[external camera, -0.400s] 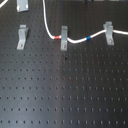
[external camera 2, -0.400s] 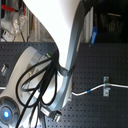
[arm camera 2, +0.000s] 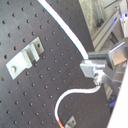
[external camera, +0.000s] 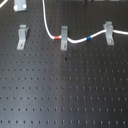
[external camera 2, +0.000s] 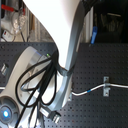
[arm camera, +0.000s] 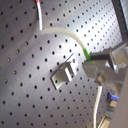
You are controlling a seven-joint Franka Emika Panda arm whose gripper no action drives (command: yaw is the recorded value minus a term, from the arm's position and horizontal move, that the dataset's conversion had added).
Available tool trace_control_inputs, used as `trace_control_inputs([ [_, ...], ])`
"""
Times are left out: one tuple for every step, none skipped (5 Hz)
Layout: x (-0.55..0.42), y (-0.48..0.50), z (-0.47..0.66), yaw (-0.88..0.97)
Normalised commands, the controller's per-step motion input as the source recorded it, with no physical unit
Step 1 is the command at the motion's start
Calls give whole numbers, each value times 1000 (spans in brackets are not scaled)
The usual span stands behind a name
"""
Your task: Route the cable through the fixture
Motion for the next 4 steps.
trace_control_inputs([
  [-73, 372, 437, 583],
  [-26, 322, 683, 757],
  [-25, 239, 671, 783],
  [-268, 200, 334, 677],
])
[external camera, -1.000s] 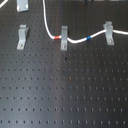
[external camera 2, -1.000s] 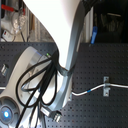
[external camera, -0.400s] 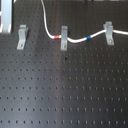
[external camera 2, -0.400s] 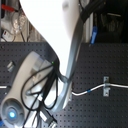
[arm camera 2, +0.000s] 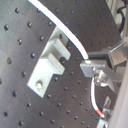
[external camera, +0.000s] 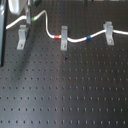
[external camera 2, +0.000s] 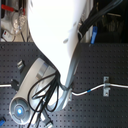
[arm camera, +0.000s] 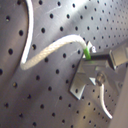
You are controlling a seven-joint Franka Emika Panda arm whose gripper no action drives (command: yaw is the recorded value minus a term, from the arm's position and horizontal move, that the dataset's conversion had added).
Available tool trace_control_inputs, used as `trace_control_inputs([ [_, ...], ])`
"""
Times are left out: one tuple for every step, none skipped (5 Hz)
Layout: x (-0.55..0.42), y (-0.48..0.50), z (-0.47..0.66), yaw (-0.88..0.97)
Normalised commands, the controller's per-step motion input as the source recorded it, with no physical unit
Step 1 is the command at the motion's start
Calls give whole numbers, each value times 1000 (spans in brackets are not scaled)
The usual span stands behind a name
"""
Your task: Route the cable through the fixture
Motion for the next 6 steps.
trace_control_inputs([
  [-291, 363, 210, 471],
  [-249, 443, 119, 366],
  [-246, 473, 188, 289],
  [-219, 276, 61, 0],
  [-319, 184, -9, -51],
  [-106, 136, -4, -166],
])
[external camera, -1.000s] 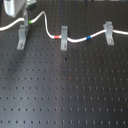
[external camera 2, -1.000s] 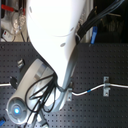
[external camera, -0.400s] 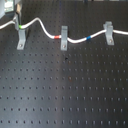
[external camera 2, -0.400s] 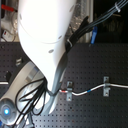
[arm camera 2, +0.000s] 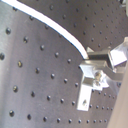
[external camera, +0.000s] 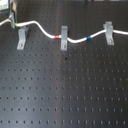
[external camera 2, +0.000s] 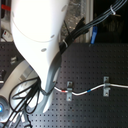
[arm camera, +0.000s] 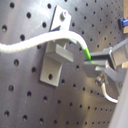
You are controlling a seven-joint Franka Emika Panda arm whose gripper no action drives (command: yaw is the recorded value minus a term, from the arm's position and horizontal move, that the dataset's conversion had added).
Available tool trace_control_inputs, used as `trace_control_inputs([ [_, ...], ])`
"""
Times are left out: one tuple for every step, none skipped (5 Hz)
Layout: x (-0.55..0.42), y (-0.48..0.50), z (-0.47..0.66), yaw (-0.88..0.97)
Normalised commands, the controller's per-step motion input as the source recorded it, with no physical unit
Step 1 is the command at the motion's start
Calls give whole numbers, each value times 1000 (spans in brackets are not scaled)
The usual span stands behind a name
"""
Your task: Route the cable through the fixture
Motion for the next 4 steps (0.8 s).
trace_control_inputs([
  [123, 75, 284, -86],
  [43, 95, 243, -31],
  [-77, 62, 111, 0],
  [-21, 113, 218, 0],
])
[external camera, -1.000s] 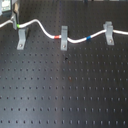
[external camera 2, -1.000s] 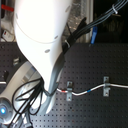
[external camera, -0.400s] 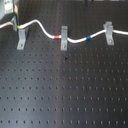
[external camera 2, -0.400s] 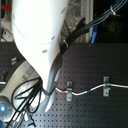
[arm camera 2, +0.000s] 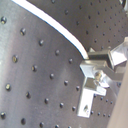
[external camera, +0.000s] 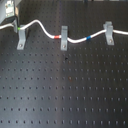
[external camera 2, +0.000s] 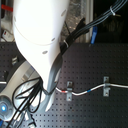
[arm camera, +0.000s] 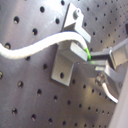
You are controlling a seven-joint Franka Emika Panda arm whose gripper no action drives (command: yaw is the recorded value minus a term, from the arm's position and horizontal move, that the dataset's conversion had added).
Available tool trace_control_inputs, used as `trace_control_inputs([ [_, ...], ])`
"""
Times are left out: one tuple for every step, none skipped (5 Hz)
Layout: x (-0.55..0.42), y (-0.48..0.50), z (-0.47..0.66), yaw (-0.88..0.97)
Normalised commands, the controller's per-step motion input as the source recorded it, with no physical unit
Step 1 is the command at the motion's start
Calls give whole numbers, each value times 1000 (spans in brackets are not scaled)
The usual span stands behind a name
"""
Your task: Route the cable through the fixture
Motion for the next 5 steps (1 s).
trace_control_inputs([
  [-6, 202, 326, -23],
  [-108, 248, 292, 0],
  [-322, 313, 146, 0],
  [-392, 305, 24, 0],
  [1, 188, 28, -51],
])
